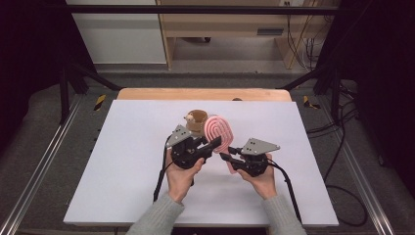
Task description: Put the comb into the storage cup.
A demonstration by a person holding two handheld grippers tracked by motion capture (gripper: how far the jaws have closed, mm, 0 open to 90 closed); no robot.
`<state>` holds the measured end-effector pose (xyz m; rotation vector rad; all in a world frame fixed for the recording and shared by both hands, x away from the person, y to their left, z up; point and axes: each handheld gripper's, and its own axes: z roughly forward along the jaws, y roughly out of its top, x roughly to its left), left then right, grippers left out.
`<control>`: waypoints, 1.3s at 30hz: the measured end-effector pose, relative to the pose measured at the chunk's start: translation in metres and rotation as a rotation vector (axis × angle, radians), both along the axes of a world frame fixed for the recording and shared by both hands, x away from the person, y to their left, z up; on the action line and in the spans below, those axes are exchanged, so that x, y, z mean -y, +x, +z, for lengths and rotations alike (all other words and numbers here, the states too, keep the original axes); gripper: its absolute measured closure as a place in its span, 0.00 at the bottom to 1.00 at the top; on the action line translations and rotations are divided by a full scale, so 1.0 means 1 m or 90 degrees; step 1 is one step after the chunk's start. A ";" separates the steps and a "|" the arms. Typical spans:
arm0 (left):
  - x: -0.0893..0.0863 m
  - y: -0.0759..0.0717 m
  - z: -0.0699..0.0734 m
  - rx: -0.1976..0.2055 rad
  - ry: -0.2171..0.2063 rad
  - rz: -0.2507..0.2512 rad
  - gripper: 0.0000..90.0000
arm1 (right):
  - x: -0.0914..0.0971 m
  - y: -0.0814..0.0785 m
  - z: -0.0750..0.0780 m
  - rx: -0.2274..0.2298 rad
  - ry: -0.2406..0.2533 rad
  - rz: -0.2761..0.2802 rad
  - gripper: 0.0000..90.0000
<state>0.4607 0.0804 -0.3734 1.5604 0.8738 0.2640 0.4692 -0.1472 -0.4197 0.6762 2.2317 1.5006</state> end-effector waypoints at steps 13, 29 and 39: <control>0.004 -0.004 0.004 0.024 0.021 -0.003 0.71 | 0.001 0.000 0.002 -0.008 0.013 0.000 0.77; 0.003 -0.004 0.010 0.037 0.030 -0.003 0.71 | 0.008 0.003 0.007 -0.019 0.046 -0.012 0.49; 0.000 -0.005 0.014 0.046 0.042 0.006 0.71 | 0.012 0.003 0.009 -0.022 0.058 -0.018 0.36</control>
